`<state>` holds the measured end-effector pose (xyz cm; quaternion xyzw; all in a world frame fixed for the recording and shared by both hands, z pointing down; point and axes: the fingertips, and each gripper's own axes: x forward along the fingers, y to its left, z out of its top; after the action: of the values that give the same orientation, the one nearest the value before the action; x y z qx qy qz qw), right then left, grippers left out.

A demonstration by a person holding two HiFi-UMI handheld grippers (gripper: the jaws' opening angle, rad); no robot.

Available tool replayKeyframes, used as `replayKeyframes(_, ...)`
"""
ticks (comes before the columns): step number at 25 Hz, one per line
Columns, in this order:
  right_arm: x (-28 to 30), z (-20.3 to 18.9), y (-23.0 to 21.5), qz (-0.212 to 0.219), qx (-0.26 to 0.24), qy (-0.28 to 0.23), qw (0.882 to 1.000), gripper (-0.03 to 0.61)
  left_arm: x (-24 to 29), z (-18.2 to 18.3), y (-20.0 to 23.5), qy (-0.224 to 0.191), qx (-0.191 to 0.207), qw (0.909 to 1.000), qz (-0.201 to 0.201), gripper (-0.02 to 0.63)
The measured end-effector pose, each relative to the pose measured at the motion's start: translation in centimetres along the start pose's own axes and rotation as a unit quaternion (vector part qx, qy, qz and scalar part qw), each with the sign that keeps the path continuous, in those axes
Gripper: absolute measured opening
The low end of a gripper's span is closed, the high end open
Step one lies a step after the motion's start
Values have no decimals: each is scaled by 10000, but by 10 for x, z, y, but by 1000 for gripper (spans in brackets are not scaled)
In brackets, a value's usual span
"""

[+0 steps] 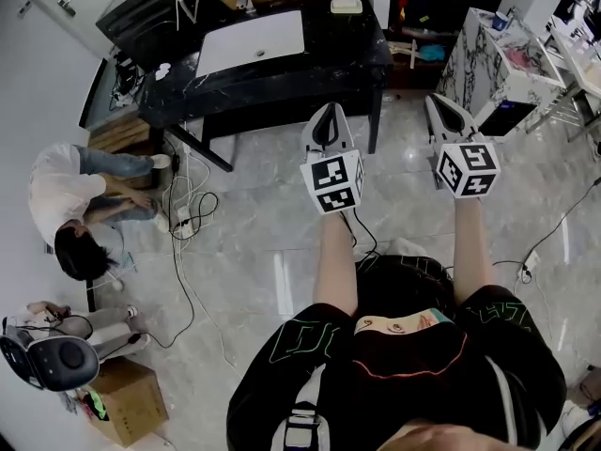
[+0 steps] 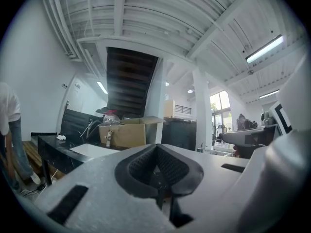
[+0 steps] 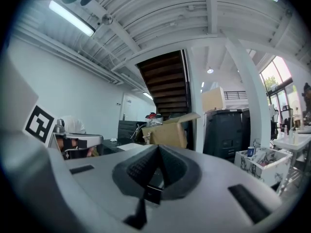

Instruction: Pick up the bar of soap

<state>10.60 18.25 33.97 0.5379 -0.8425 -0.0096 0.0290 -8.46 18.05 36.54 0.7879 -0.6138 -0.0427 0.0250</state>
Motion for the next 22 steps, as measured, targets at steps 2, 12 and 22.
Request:
replayKeyframes(2,0,4,0,-1,-48,1,10000,6,2,3,0,-37,-23,10000,-19,8)
replayKeyframes(12,-9,12,-23,-213,-45,-35,9998,6,15,11,-14,-87,-8,9998,-187,9)
replayKeyframes(22,34,2,-29,-22,87,-64,9999,5,41,1,3,53,101,9999,-17,8)
